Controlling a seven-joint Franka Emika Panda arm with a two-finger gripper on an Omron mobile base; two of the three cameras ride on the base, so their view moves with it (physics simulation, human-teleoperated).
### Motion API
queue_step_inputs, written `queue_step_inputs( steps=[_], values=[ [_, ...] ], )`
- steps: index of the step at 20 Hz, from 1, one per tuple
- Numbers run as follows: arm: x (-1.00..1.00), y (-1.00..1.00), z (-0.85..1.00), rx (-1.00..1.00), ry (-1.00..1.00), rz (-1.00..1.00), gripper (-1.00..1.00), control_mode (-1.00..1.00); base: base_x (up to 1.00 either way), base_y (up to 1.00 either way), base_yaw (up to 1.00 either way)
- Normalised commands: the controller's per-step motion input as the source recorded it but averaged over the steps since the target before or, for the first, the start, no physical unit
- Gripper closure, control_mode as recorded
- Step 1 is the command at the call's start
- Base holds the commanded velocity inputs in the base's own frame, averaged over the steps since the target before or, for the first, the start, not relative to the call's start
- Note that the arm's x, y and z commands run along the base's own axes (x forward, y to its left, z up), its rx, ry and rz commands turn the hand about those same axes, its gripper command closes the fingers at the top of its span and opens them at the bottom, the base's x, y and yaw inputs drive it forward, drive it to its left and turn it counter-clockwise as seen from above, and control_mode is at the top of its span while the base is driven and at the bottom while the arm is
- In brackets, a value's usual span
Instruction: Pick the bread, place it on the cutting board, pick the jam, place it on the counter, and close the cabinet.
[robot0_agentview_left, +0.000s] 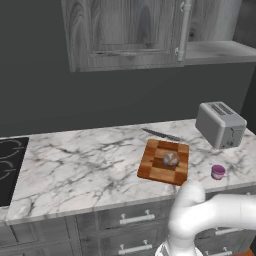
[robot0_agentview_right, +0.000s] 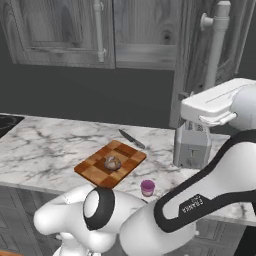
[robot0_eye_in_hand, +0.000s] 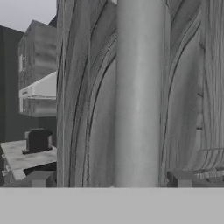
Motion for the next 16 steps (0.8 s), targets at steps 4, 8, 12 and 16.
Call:
queue_step_inputs(
  steps=[4, 8, 12, 16],
  values=[
    [0.43, 0.54, 0.0, 0.0, 0.01, 0.0, -1.0, -1.0, 0.0, 0.0, 0.0],
    [0.39, 0.58, -0.01, 0.0, 0.0, -0.01, -1.0, -1.0, 0.0, 0.0, 0.0],
    [0.44, 0.61, -0.02, 0.0, 0.0, -0.07, -1.0, -1.0, 0.0, 0.0, 0.0],
    [0.39, 0.59, -0.02, 0.0, -0.02, -0.12, -1.0, -1.0, 0.0, 0.0, 0.0]
  ],
)
